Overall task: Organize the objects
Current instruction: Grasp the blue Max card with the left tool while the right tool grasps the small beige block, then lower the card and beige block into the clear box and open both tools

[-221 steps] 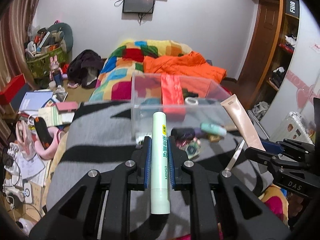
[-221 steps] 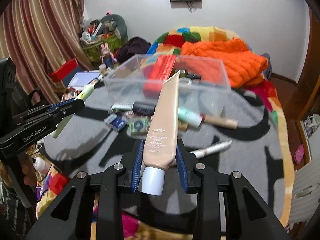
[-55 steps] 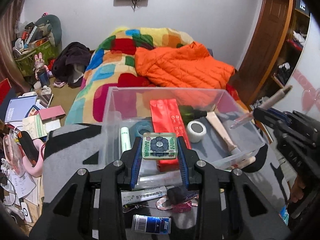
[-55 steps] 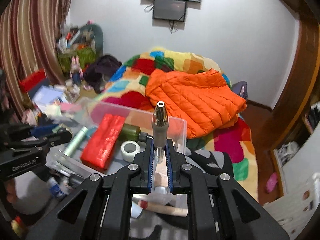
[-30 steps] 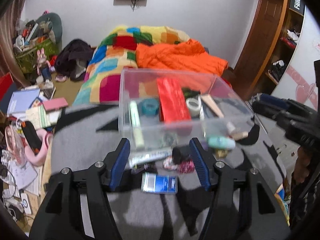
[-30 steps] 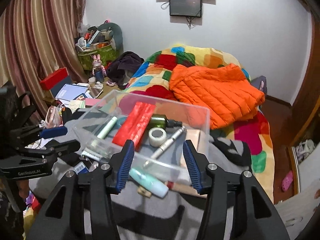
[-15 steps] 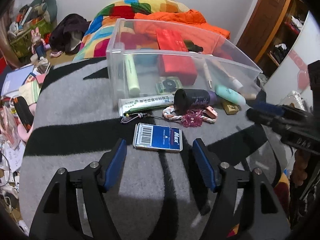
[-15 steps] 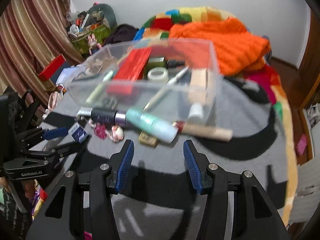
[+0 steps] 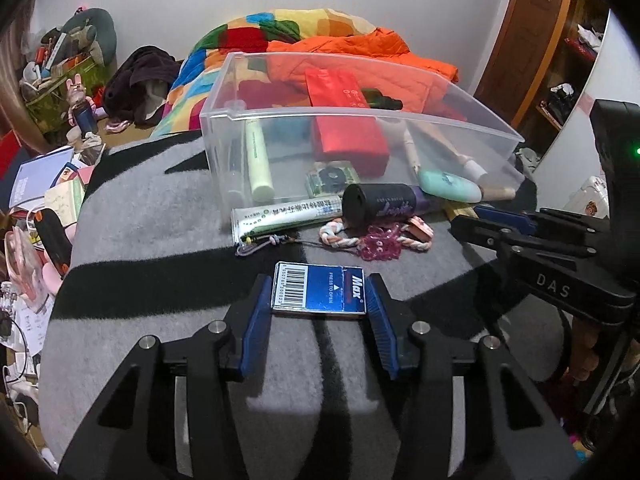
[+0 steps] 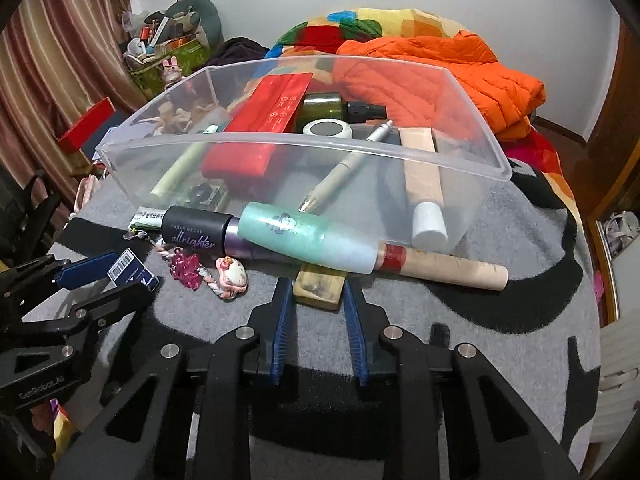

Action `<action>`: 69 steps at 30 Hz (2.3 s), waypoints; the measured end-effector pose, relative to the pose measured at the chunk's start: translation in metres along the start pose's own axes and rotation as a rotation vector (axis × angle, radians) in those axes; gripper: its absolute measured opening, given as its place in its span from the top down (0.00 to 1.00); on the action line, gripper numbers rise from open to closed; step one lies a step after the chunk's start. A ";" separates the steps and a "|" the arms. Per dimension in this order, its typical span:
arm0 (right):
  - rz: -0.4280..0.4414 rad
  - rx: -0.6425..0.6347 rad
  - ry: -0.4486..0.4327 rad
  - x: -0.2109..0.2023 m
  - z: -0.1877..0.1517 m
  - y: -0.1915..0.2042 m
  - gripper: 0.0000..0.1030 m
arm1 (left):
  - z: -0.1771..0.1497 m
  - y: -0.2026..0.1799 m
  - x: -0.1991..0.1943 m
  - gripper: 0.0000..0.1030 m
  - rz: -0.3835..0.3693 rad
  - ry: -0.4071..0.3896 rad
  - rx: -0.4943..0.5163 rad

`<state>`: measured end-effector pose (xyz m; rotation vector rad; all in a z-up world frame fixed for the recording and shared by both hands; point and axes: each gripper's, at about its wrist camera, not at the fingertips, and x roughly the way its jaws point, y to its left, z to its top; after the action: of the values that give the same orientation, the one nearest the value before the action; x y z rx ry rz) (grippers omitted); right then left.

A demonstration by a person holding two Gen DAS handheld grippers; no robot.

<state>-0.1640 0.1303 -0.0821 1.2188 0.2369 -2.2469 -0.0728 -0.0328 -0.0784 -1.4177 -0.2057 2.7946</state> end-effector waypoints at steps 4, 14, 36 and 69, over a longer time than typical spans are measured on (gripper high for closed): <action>0.030 0.009 0.006 -0.007 -0.004 -0.002 0.77 | -0.004 0.001 -0.007 0.54 -0.015 -0.008 -0.018; 0.076 0.006 -0.012 -0.036 -0.021 -0.001 0.78 | -0.006 -0.004 -0.031 0.54 -0.041 -0.055 -0.045; 0.066 -0.005 -0.233 -0.099 0.022 -0.004 0.78 | 0.044 -0.014 -0.063 0.54 -0.045 -0.196 -0.030; -0.056 -0.010 -0.135 -0.020 0.078 -0.023 0.78 | 0.108 0.004 0.018 0.54 -0.005 -0.091 -0.038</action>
<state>-0.2239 0.1257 -0.0238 1.0624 0.2322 -2.3627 -0.1704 -0.0478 -0.0304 -1.2962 -0.2642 2.8685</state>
